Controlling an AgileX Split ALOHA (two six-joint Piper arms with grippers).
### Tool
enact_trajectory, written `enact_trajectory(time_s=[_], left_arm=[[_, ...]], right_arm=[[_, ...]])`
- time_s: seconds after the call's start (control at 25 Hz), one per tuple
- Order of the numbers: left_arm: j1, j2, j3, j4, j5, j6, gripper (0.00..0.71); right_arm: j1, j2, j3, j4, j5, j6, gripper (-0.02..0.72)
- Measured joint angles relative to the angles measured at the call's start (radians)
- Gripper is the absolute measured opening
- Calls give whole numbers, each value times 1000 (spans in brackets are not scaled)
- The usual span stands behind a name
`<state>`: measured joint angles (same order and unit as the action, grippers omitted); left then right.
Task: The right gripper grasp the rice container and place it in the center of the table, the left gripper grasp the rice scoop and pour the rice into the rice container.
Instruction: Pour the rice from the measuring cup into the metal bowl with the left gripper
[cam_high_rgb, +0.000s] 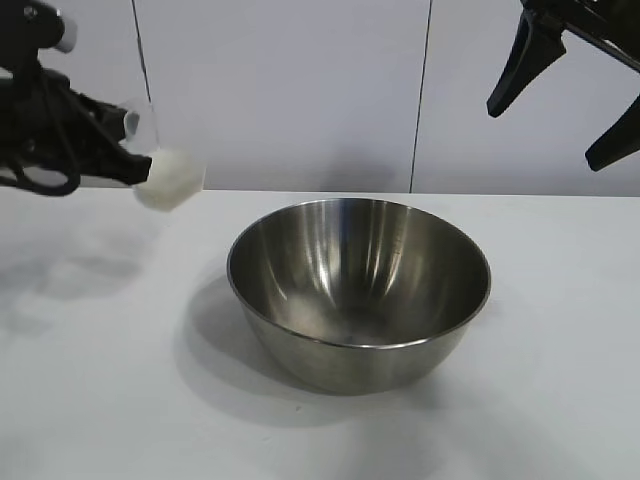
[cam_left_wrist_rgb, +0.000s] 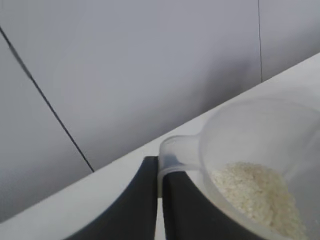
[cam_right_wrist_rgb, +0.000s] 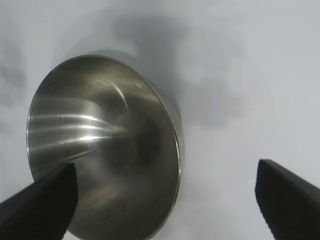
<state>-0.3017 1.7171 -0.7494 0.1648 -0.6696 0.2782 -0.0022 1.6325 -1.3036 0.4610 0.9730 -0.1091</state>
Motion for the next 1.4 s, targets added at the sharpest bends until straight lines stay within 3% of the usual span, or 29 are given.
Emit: enact_trajectory(time_s=[0.2,0.36,0.96,1.4], left_arm=[[-58,-18,-158,30,278,95,12],[-136,-18,-232,33,377,226,12],[-315,-18,-277,33,438,484,12],[-395,84,-370,37,439,642,12]], right_arm=[[0,0,0,0,4,-3,661],[0,0,0,0,4,-9,661],[0,0,0,0,4,-34,661],[0,0,0,0,7,-51,661]])
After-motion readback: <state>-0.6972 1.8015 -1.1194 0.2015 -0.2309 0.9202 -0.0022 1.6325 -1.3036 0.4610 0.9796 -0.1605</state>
